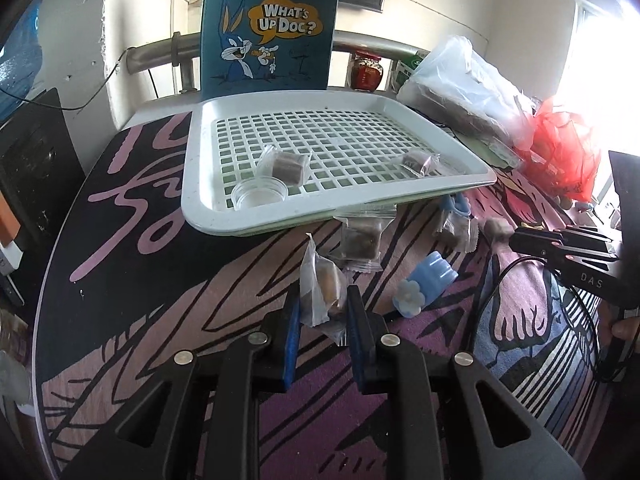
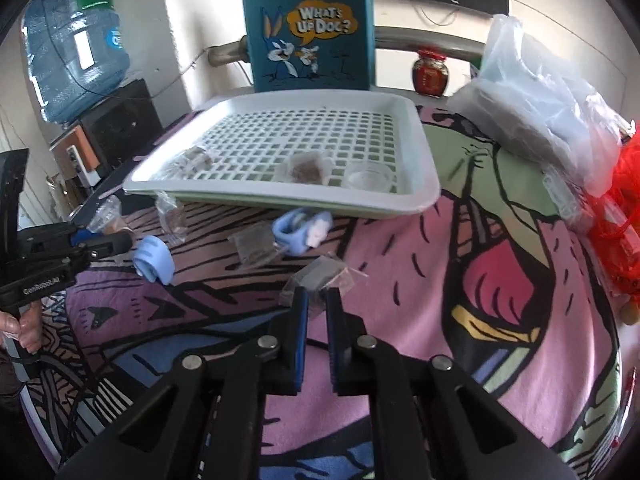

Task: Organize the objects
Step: 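Grasp a small clear snack bag with the left tool while the right tool grasps another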

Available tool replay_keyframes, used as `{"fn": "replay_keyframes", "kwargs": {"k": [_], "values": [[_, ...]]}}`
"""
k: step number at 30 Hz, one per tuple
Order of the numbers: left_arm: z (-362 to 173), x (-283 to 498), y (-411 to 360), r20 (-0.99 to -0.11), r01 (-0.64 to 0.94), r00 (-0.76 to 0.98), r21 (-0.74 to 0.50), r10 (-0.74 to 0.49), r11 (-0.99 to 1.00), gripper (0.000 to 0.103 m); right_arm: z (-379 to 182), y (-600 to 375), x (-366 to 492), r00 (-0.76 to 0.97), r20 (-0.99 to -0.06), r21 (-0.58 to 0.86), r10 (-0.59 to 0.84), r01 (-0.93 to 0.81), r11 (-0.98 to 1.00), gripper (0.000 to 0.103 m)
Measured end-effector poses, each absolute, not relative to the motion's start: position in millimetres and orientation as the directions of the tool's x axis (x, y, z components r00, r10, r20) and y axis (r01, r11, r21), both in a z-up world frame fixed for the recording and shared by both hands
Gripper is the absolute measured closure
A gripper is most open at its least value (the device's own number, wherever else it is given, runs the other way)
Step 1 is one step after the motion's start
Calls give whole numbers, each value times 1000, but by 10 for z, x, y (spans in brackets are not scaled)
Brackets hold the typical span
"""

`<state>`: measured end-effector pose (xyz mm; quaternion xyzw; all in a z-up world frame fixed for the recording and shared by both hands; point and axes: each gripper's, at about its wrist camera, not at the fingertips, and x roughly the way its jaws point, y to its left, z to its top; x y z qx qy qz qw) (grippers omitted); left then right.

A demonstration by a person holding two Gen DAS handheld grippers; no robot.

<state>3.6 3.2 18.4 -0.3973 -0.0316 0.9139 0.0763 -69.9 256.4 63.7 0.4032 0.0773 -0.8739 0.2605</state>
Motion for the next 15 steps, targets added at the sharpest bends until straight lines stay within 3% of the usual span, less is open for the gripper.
{"fn": "replay_keyframes", "kwargs": {"k": [1, 3, 5, 15], "values": [[183, 41, 36, -720, -114, -674, -119, 164, -986, 83, 631, 2579, -703, -546, -751, 65, -372, 499, -864, 91], [171, 43, 31, -721, -114, -673, -123, 168, -986, 83, 644, 2614, -710, -571, -757, 40, -318, 445, -894, 69], [167, 43, 32, -722, -111, -672, -123, 166, -986, 83, 677, 2639, -707, -588, -742, 55, -323, 428, -902, 60], [196, 59, 18, -714, -107, -681, -123, 163, -987, 83, 510, 2516, -937, -505, -777, 193, -376, 378, -905, 61]]}}
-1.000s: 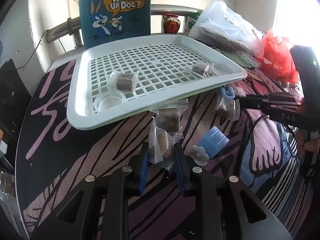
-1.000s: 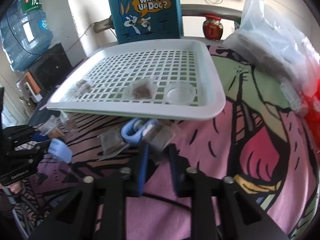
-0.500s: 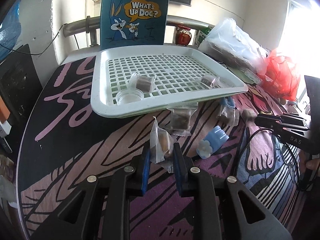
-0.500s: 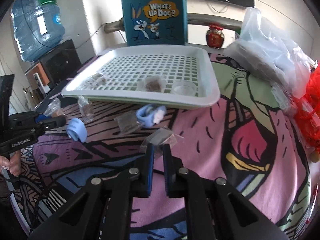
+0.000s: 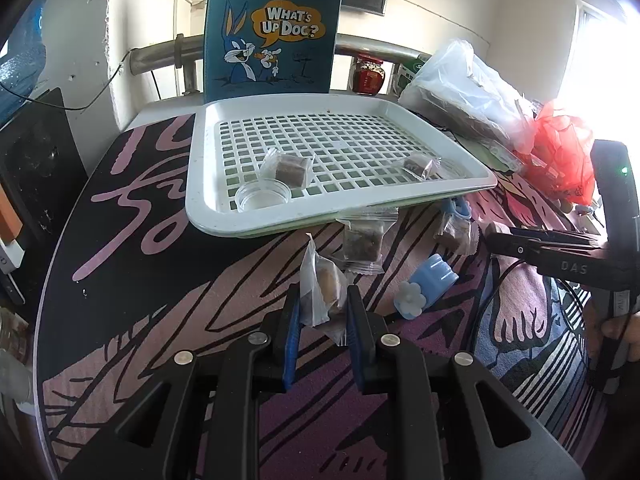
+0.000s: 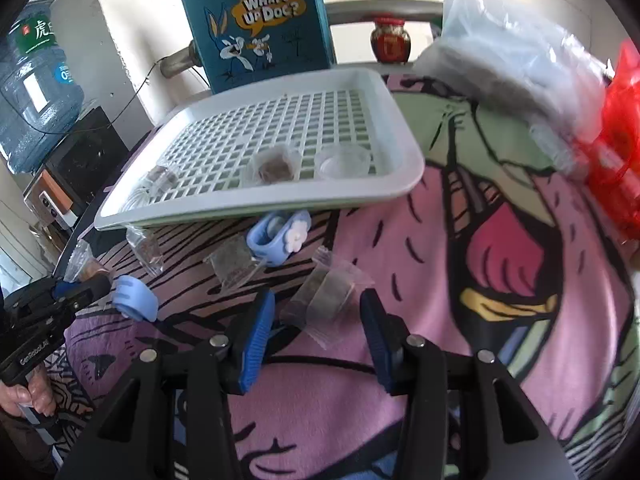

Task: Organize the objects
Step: 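Grasp a small clear snack bag with the left tool while the right tool grasps another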

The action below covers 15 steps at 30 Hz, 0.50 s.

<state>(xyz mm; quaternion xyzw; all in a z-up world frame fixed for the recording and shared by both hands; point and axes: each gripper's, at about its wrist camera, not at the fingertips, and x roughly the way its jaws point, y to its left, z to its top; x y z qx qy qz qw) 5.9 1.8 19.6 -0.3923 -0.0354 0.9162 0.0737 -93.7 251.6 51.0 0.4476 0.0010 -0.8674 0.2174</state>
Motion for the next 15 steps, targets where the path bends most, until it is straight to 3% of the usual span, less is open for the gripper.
{"fn": "replay_keyframes", "kwargs": {"k": [3, 5, 15], "values": [[202, 56, 2, -712, -103, -684, -127, 163, -987, 83, 508, 2507, -907, -522, -769, 167, -368, 392, -905, 72], [230, 70, -8, -700, -102, -696, -129, 163, -986, 83, 518, 2509, -860, -529, -762, 158, -374, 407, -900, 74], [449, 71, 41, -593, -84, -797, -77, 114, -993, 83, 909, 2373, -515, -683, -582, 44, -441, 515, -856, 75]]}}
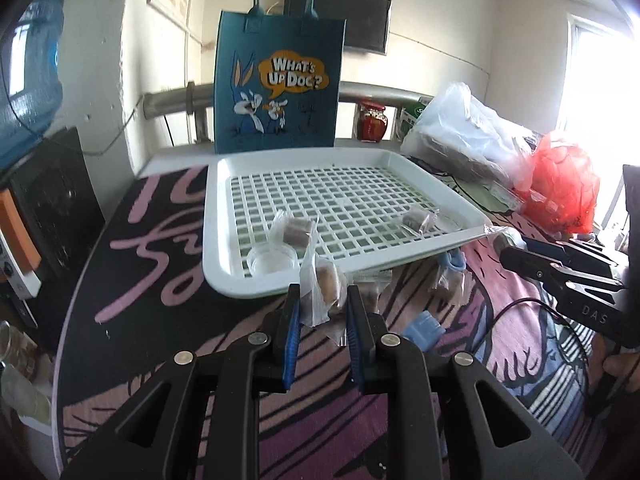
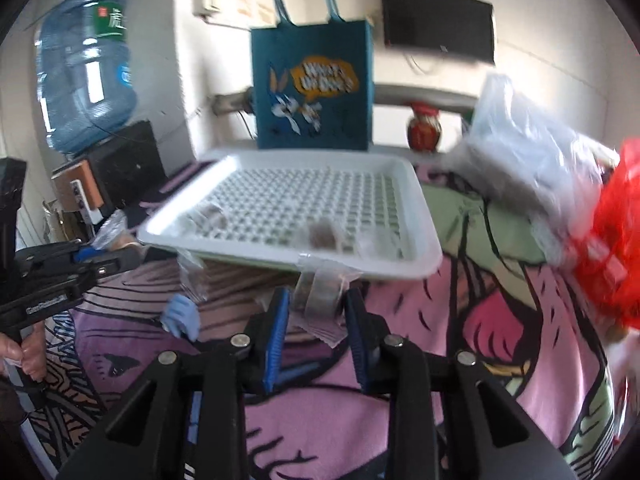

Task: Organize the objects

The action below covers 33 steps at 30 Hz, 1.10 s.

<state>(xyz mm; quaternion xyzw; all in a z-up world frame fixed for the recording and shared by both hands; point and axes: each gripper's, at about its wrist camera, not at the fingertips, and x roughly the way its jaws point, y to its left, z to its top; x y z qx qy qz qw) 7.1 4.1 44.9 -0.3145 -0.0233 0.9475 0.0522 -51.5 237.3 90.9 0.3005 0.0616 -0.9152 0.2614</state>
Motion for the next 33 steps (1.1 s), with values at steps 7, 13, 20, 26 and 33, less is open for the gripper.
{"fn": "replay_keyframes", "kwargs": {"k": [7, 13, 20, 26, 33], "values": [[402, 59, 99, -603, -91, -792, -43, 99, -995, 83, 848, 2354, -527, -678, -569, 53, -466, 535, -843, 75], [390, 62, 75, -606, -82, -790, -54, 98, -995, 83, 849, 2327, -484, -680, -558, 39, -475, 550, -834, 75], [389, 67, 64, -606, -81, -789, -59, 100, -995, 83, 858, 2343, -462, -683, -548, 43, -483, 554, -831, 75], [389, 67, 64, -605, -77, -790, -60, 98, -995, 83, 860, 2346, -460, -683, -546, 44, -485, 554, -831, 75], [388, 68, 67, -606, -76, -790, -60, 97, -995, 83, 859, 2340, -458, -683, -546, 44, -486, 556, -830, 75]]}}
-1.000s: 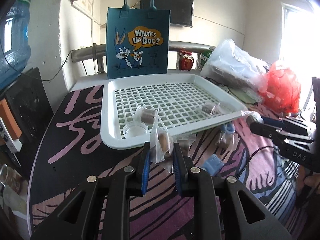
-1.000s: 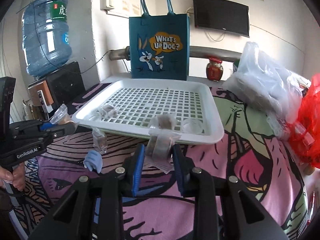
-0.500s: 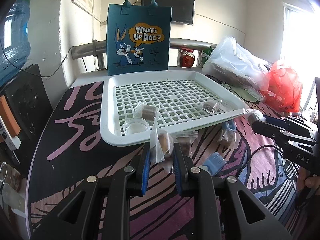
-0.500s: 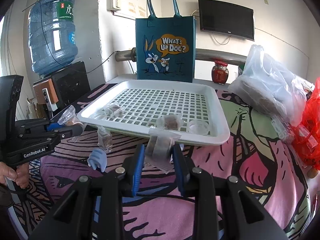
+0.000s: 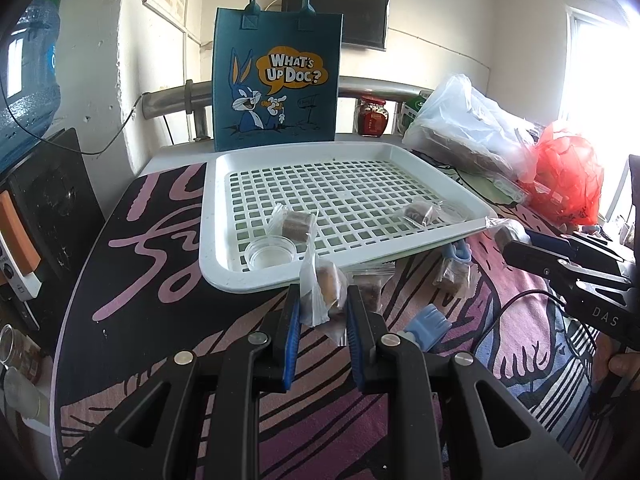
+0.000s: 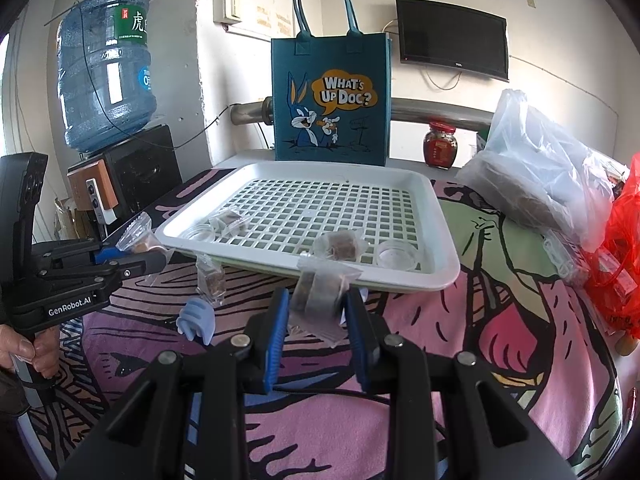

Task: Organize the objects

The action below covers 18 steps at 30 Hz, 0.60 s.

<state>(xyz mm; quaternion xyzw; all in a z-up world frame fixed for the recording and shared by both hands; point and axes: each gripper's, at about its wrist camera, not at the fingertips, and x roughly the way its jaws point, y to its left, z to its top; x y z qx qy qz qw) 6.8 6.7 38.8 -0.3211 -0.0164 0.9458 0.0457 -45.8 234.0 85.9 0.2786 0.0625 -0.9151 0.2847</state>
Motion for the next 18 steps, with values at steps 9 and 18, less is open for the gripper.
{"fn": "replay_keyframes", "kwargs": {"k": [9, 18], "values": [[391, 72, 86, -607, -75, -789, -61, 97, -995, 83, 855, 2342, -458, -682, -545, 45, -487, 556, -830, 75], [389, 72, 85, -609, -75, -787, -63, 98, -995, 83, 852, 2344, -461, -681, -545, 46, -489, 558, -829, 75]]}}
